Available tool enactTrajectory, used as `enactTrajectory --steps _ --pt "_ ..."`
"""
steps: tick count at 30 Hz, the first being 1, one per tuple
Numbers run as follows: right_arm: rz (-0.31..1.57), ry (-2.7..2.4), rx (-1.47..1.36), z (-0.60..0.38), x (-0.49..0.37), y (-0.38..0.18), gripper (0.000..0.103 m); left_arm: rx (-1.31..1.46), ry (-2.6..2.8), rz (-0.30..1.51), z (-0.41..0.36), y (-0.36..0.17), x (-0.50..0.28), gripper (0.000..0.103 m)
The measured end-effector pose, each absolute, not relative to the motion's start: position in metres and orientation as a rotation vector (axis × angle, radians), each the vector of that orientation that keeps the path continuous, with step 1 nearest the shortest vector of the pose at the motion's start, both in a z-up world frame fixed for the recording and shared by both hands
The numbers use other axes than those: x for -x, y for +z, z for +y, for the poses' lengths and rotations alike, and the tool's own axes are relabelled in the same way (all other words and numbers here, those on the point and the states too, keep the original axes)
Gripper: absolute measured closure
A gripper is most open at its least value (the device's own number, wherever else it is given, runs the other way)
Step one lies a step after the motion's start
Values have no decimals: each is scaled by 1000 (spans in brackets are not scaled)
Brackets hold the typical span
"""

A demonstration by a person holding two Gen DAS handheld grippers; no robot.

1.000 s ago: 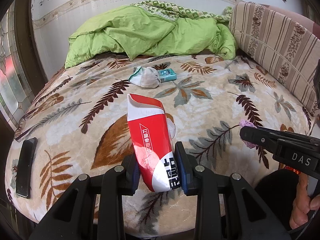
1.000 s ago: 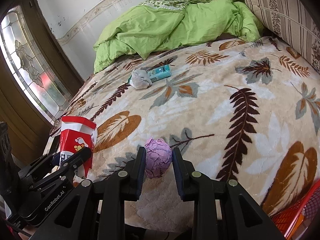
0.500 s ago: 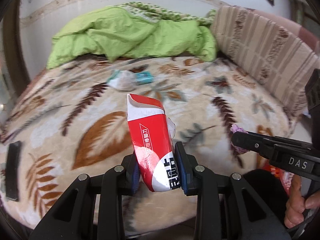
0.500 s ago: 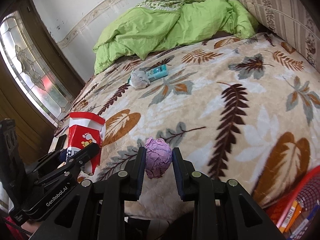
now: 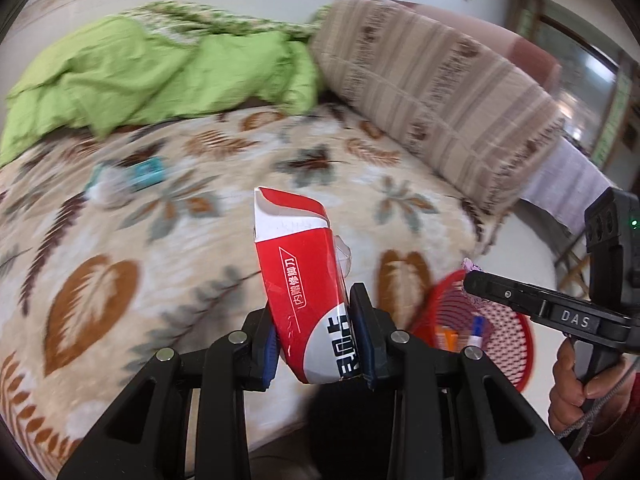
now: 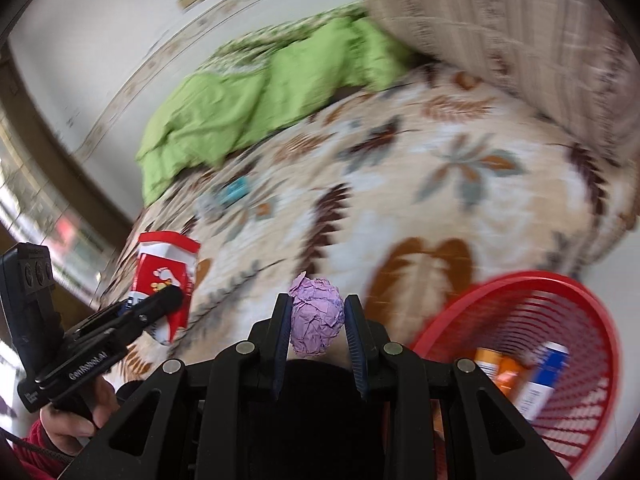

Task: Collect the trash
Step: 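Carry both items to the red wastebasket and open both tools over it, then return both tools to the remaining trash on the bed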

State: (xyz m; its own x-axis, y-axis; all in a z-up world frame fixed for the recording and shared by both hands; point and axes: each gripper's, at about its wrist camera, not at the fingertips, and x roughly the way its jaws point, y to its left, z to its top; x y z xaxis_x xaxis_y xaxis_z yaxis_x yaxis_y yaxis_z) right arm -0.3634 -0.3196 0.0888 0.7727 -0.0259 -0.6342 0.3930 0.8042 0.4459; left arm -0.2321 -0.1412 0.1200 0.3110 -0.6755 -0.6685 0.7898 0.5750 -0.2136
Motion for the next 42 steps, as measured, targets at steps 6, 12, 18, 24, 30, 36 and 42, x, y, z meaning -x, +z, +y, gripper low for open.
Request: enactTrajectory --steps 6,12,18,24,30,36,42 --pt "620 -398 -657 -363 430 94 75 -206 -1169 846 -200 127 265 72" --pt "608 -480 -705 -386 469 90 74 -278 -1314 941 -247 117 299 71" --pt "606 -510 -745 -396 484 82 71 -356 -1385 970 -276 106 326 58" --pt "600 -523 -778 -403 493 77 60 -350 -1375 982 -274 106 326 52" --pt "588 -494 -761 -400 483 83 60 -294 -1309 972 -258 111 305 52" --pt "595 -424 -719 -388 453 91 60 -241 -1225 962 -229 114 277 47" --pt "631 -318 -653 -366 402 99 59 -148 -1102 971 -189 111 234 46"
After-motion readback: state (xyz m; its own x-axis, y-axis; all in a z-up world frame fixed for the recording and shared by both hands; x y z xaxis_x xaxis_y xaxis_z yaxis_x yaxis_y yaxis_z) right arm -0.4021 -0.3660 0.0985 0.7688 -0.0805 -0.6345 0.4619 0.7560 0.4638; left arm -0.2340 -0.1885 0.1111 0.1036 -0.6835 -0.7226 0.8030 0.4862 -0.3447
